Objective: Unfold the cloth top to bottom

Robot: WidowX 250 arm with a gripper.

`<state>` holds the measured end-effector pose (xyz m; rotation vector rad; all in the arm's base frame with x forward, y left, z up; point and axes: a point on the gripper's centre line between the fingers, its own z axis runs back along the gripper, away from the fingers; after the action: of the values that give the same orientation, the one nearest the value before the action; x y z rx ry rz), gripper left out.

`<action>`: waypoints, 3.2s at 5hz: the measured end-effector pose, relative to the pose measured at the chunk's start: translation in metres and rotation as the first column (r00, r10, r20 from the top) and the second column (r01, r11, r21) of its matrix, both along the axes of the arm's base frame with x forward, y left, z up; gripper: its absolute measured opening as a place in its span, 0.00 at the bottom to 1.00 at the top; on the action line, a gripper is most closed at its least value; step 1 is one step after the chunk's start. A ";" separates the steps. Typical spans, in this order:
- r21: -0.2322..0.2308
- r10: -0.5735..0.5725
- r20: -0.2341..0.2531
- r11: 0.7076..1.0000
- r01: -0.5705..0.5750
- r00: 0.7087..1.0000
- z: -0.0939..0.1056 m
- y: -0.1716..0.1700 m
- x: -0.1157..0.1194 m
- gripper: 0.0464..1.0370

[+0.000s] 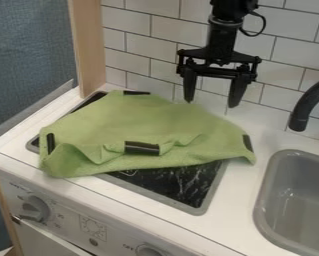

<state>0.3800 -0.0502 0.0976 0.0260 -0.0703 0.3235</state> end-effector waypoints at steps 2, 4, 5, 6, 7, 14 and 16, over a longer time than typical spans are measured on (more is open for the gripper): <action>0.029 -0.013 -0.094 0.999 0.016 0.996 -0.030 0.006 -0.022 0.96; 0.018 -0.229 -0.125 0.972 0.233 0.965 -0.026 0.026 -0.033 0.96; -0.036 -0.453 -0.076 0.892 0.452 0.888 -0.027 0.049 -0.040 0.96; -0.049 -0.636 -0.050 0.772 0.634 0.770 -0.033 0.061 -0.042 0.96; -0.032 -0.738 -0.096 0.673 0.739 0.667 -0.037 0.068 -0.048 0.96; -0.029 -0.873 -0.296 0.415 0.909 0.389 -0.060 0.078 -0.064 0.90; -0.055 -0.864 -0.320 0.427 0.903 0.389 -0.067 0.079 -0.068 0.29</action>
<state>0.3121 0.0288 0.0306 0.1642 0.2131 -0.8138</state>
